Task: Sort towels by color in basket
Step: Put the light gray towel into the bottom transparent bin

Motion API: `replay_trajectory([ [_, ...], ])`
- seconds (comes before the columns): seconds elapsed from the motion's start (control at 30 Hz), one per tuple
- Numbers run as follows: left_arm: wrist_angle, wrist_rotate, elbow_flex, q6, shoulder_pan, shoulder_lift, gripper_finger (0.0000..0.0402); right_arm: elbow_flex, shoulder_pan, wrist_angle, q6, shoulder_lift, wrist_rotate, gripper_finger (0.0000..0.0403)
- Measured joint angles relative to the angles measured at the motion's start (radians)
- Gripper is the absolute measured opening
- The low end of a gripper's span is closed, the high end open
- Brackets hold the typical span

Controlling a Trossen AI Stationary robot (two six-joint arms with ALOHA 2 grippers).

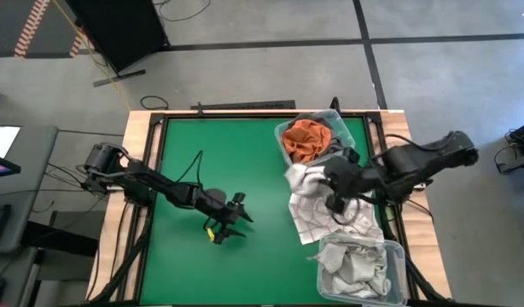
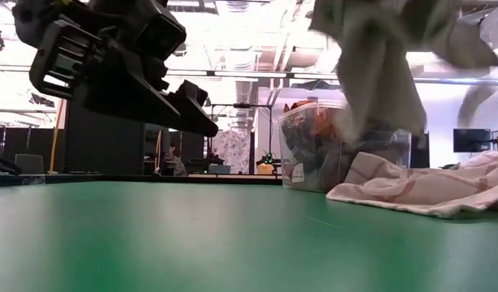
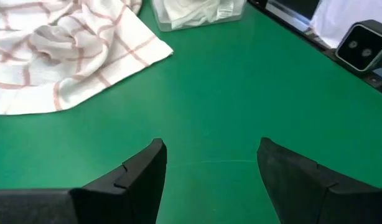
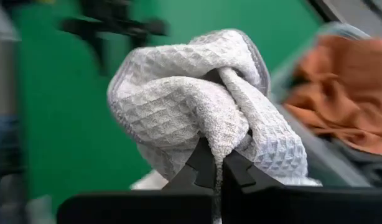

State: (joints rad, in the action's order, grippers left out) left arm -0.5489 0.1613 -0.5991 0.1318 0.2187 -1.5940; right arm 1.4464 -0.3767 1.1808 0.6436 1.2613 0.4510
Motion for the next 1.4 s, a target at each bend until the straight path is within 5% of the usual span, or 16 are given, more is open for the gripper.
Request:
replay_trajectory([
  [0.33,-0.004,-0.063,0.000,-0.030,0.029,0.000,0.0240,0.188,-0.336,0.002,0.228,0.001,0.000,0.0019],
  [0.77,-0.004,-0.136,0.000,-0.040,0.022,0.000,0.0240,0.210,-0.664,0.187,0.849,0.032,0.003,0.0019],
  [1.23,-0.019,-0.145,0.000,-0.089,0.008,-0.001,0.0240,0.210,-0.730,0.213,0.957,0.305,-0.040,0.0019],
  [1.4,-0.044,-0.145,0.000,-0.092,0.008,-0.001,0.0240,0.209,-0.688,0.246,0.954,0.432,-0.143,0.0019],
])
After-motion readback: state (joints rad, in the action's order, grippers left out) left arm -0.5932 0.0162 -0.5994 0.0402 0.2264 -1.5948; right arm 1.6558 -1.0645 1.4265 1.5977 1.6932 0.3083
